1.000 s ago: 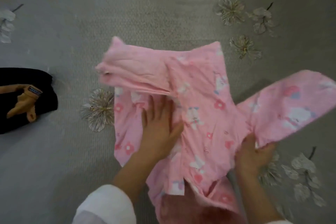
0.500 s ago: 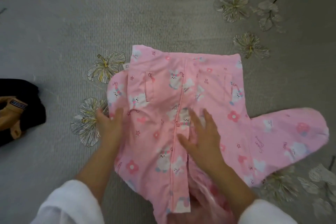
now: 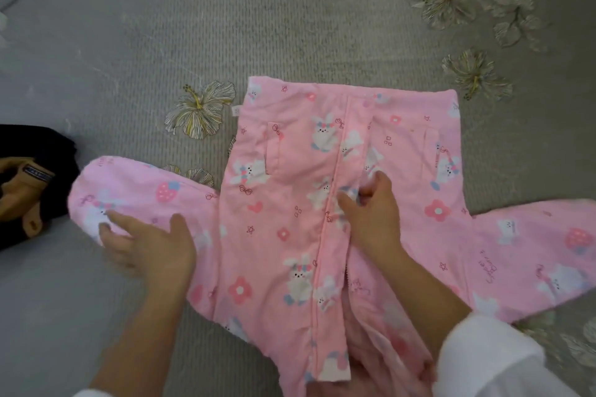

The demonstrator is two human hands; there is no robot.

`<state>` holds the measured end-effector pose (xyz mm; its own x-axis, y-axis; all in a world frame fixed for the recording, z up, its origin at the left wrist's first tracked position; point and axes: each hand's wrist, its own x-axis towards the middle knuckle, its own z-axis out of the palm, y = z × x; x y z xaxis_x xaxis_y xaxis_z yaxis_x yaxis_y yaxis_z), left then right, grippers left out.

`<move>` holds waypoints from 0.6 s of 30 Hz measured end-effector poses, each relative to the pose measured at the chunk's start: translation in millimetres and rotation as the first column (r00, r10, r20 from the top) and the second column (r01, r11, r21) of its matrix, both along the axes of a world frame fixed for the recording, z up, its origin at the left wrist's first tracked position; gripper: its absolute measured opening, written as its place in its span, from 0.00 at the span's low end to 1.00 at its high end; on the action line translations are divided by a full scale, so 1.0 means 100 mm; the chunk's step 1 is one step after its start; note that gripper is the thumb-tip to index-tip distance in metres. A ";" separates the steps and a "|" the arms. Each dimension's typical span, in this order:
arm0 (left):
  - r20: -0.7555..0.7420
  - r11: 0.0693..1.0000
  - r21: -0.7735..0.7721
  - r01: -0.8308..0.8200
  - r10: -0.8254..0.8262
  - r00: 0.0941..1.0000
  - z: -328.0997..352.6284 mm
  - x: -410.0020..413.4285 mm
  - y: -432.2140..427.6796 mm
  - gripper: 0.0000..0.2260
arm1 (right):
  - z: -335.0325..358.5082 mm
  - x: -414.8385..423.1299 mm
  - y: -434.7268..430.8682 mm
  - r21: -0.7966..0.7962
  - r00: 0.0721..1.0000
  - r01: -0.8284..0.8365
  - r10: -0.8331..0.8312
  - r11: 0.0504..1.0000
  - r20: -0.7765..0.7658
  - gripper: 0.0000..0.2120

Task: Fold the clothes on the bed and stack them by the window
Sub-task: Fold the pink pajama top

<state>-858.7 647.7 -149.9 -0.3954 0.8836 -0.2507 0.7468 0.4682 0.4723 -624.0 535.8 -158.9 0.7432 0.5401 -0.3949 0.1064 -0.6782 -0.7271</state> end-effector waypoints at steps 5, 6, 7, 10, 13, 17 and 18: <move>-0.093 0.575 0.153 0.804 -0.802 0.591 -0.06 0.67 -0.43 0.28 | 0.08 0.24 0.49 0.093 0.960 -0.223 0.203 0.970 0.191 0.14; -0.091 0.469 0.126 0.874 -0.872 0.481 -0.12 0.76 -0.49 0.27 | 0.07 0.28 0.54 0.081 0.951 -0.239 0.216 0.968 0.220 0.11; -0.080 0.400 0.082 0.913 -0.910 0.406 -0.18 0.82 -0.53 0.26 | 0.03 0.34 0.57 0.056 0.949 -0.228 0.209 0.972 0.236 0.07; -0.150 0.269 -0.107 0.957 -0.956 0.252 -0.42 0.86 -0.65 0.26 | -0.09 0.47 0.51 -0.054 0.958 -0.224 0.231 0.973 0.171 0.08; -0.172 0.258 -0.145 0.955 -0.957 0.232 -0.54 0.83 -0.71 0.27 | -0.10 0.44 0.29 0.031 0.959 -0.248 0.241 0.968 0.147 0.10; -0.152 0.271 -0.076 0.960 -0.954 0.257 -0.55 0.73 -0.78 0.26 | -0.09 0.20 -0.28 -0.202 0.902 -0.285 0.333 0.937 0.273 0.15; -0.151 0.272 -0.066 0.960 -0.954 0.260 -0.55 0.68 -0.82 0.26 | -0.11 0.11 -0.38 -0.328 0.852 -0.325 0.425 0.887 0.306 0.18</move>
